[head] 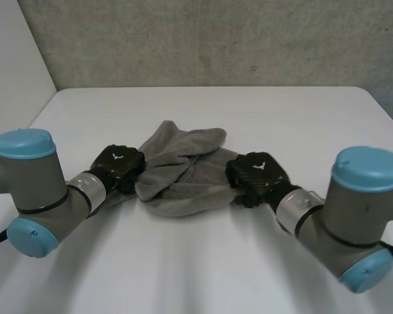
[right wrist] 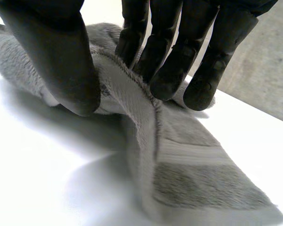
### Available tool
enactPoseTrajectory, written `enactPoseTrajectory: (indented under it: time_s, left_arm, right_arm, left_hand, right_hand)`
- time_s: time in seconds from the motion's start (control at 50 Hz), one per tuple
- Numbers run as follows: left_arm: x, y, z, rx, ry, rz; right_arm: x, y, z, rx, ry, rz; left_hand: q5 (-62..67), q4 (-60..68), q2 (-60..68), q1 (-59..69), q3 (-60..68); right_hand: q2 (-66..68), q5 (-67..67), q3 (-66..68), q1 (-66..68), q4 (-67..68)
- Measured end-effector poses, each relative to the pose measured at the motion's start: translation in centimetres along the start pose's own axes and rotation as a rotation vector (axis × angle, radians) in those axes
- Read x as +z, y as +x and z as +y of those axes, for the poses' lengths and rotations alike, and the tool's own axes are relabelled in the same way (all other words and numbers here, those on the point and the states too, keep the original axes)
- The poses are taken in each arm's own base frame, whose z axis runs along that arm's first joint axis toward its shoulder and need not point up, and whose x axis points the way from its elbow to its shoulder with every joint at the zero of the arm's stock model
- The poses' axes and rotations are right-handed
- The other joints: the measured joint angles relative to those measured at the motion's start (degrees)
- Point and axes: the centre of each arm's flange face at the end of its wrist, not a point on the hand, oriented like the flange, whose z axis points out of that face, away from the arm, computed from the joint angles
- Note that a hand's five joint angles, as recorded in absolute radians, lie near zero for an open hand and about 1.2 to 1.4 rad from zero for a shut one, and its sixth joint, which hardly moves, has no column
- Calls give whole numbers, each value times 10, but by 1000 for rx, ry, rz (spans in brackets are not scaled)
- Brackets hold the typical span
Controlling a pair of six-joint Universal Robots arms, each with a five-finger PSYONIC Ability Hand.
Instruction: Fold the towel.
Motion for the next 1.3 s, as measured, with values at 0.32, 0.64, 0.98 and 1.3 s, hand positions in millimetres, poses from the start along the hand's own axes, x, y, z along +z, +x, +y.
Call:
enactPoseTrajectory:
  time_s: [0.32,0.64,0.98,1.3]
  left_arm:
    - [-12,3,-3,-1,-2,0]
    - [-21,27,-12,23,21,55]
    - [-46,36,0,16,-36,75]
    - [-52,39,13,24,-26,67]
  right_arm:
    - [-7,147,-12,-39,-16,236]
    - [-13,180,1,10,-113,346]
    - [-66,129,-22,24,-172,292]
    - [-78,60,22,84,-208,135]
  left_hand:
    - [-119,-131,-112,-116,-125]
    - [-214,-218,-200,-207,-213]
    - [-483,-478,-466,-470,-481]
    - [-547,-537,-522,-518,-537]
  right_hand:
    - [0,0,0,0,0]
    - [-365,-256,-353,-362,-356]
    - [-592,-366,-580,-606,-588]
    - [-482,-243,-471,-503,-479]
